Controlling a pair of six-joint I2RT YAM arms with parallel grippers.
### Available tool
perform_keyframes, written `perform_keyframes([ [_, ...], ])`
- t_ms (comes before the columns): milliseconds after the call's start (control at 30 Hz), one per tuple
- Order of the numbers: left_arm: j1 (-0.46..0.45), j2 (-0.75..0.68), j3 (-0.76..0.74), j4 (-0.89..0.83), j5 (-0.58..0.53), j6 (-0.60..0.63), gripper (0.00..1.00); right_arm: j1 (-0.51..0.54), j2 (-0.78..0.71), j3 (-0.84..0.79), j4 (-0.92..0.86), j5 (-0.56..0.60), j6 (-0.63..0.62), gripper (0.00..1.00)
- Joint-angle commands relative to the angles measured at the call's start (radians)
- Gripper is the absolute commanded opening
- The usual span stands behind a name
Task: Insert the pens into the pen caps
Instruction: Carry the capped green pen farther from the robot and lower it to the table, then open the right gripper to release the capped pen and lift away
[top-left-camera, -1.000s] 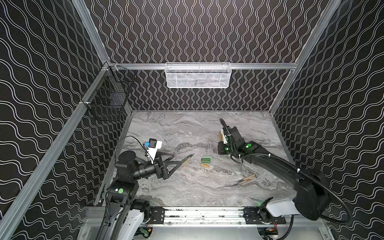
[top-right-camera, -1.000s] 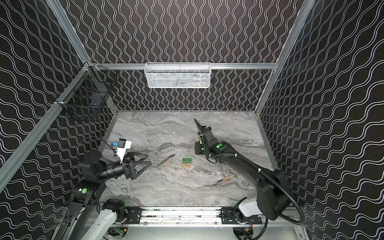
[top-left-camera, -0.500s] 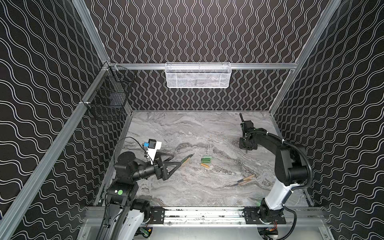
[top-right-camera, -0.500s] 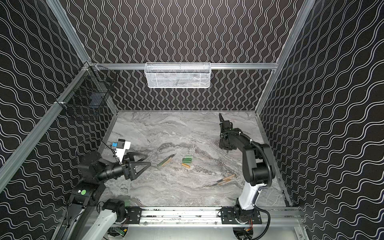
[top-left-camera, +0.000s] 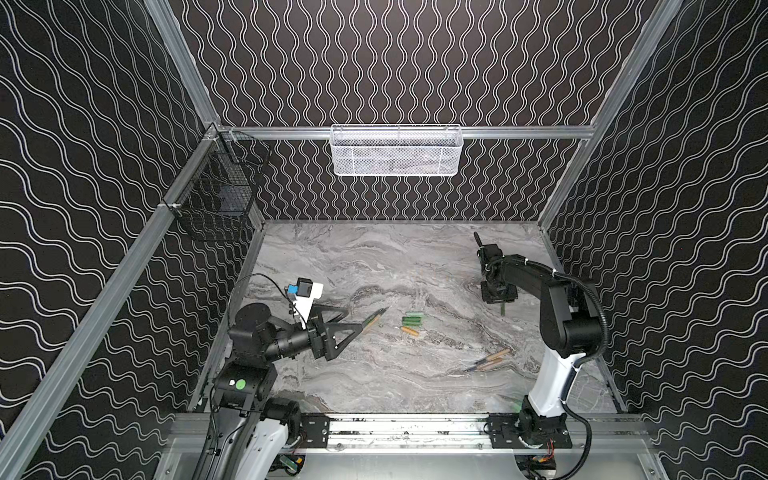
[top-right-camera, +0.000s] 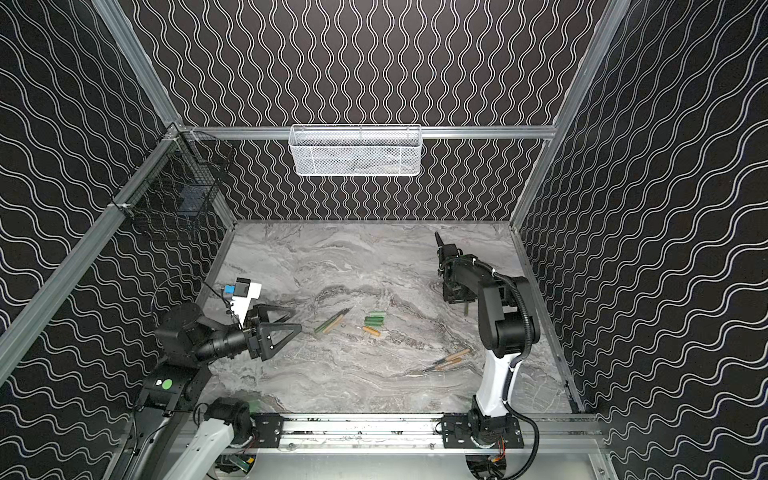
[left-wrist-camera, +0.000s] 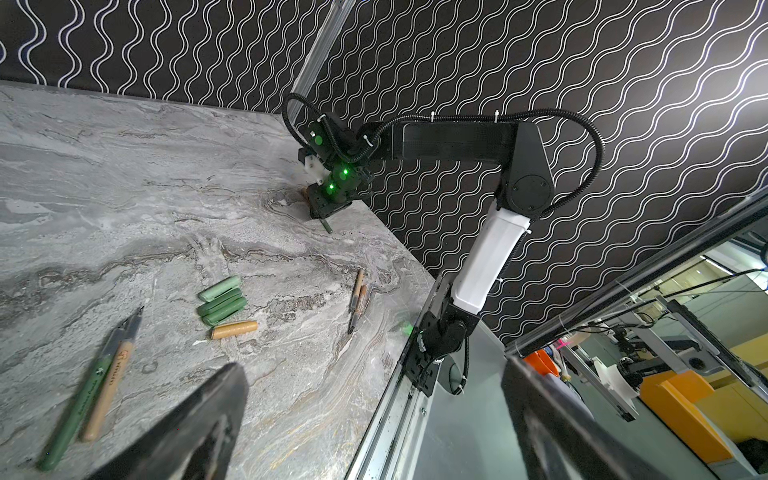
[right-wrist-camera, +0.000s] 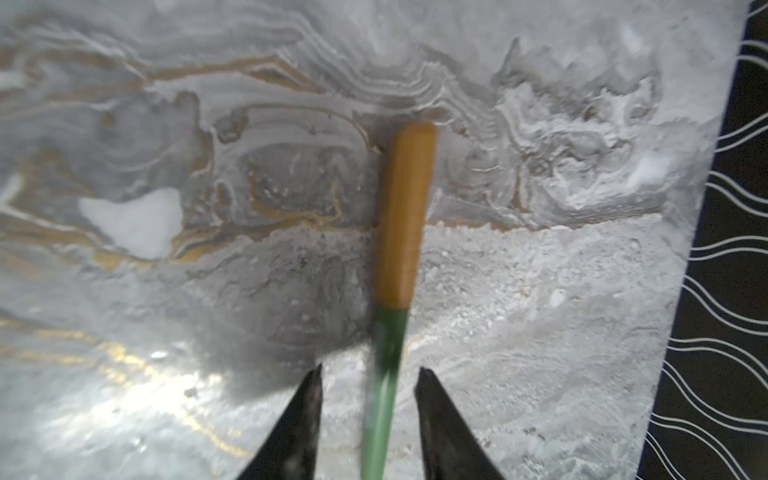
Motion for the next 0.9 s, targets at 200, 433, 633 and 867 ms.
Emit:
perform_keyframes([
  [200, 0.003, -0.005, 0.005, 0.012, -0.01, 0.016, 0.99, 0.001, -0.213, -0.049, -0.036, -0.204, 0.058, 0.65],
  [433, 0.004, -0.004, 0.003, 0.016, -0.006, 0.015, 0.99, 0.029, -0.508, -0.275, 0.021, -0.389, 0.212, 0.99],
  [633, 0.007, -0.012, 0.001, 0.021, -0.004, 0.012, 0.99, 0.131, -0.712, -0.421, -0.071, -0.367, 0.328, 1.0],
  [867, 0.015, -0.028, 0.005, 0.015, -0.007, 0.016, 0.99, 0.303, -0.724, -0.438, -0.134, -0.294, 0.525, 0.99],
])
